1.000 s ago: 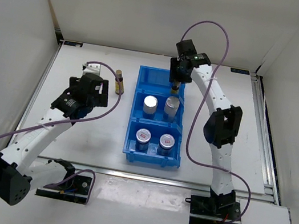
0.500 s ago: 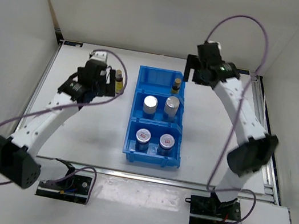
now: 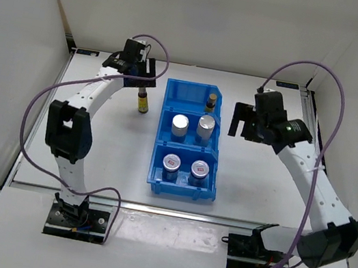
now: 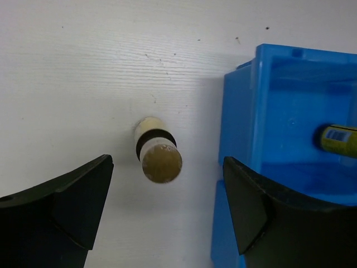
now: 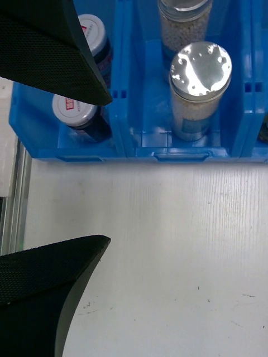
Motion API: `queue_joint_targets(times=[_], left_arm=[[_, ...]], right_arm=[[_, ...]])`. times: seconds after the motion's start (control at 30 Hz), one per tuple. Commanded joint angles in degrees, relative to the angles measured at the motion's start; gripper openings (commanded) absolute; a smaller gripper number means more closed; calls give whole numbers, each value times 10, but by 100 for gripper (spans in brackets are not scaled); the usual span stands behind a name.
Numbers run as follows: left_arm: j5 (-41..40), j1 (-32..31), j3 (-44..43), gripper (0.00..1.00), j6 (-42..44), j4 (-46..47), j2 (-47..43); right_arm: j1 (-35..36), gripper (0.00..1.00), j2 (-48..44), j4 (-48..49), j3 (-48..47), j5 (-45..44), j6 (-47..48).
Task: Organize the condiment bottles
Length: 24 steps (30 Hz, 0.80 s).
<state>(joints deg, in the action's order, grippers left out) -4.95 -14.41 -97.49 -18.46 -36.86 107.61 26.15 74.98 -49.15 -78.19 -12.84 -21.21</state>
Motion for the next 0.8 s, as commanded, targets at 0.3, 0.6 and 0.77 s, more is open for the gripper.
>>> queue_joint_targets(times=[0.3, 0.6, 0.77], left_arm=[[19, 0, -54, 48, 22, -22, 43], [-99, -55, -110, 11, 33, -44, -55], [-109, -111, -205, 11, 51, -44, -60]], right_arm=[[0, 100, -92, -15, -2, 19, 6], [0, 100, -108, -15, 22, 19, 6], [0, 100, -113, -15, 28, 25, 0]])
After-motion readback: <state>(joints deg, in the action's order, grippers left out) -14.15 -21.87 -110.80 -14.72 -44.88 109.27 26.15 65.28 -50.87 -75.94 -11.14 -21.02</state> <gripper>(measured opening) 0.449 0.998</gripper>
